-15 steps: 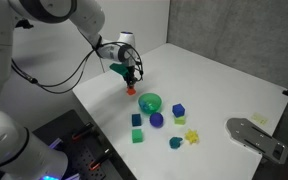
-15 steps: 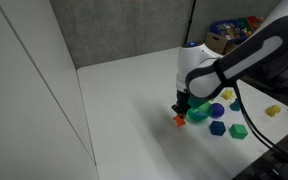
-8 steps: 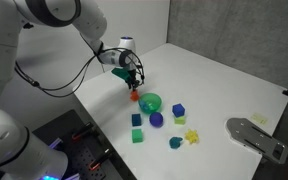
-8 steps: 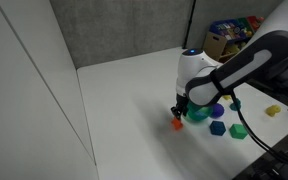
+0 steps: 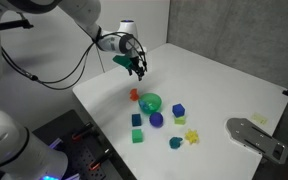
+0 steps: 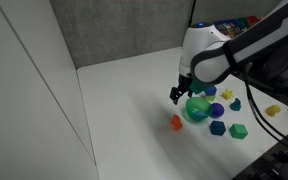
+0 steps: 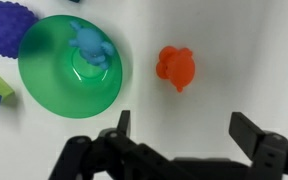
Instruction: Remove the orange toy teddy from the bowl
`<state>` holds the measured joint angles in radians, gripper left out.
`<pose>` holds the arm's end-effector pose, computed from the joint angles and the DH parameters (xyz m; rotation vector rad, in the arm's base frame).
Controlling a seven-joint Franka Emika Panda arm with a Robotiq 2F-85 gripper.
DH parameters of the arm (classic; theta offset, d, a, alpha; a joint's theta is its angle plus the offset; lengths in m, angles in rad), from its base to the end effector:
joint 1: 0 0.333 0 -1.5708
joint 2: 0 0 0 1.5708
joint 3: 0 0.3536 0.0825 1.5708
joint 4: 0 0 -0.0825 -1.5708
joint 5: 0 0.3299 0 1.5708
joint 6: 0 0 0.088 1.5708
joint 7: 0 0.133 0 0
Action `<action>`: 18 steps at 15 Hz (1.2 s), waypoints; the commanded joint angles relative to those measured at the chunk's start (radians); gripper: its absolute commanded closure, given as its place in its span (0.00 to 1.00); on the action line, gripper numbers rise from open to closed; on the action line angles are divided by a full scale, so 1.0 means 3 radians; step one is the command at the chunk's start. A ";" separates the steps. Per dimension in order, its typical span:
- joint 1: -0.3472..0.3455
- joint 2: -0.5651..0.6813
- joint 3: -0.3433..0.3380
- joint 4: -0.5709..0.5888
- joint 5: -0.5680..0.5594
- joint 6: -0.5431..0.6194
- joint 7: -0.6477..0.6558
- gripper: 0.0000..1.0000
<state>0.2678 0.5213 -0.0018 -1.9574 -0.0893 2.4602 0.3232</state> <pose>0.5805 0.1568 0.2547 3.0821 0.0199 -0.0020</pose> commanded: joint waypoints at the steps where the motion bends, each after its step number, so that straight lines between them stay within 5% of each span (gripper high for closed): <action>1: -0.0143 -0.0362 -0.0020 -0.0082 0.0017 -0.0277 -0.0030 0.00; 9: -0.0601 -0.0932 -0.0109 -0.0145 0.0045 -0.0801 -0.0316 0.00; 18: -0.1002 -0.1915 -0.0159 -0.0804 0.0199 -0.1270 -0.1099 0.00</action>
<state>-0.0093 0.0764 -0.0447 -2.1179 -0.0664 2.1325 0.0705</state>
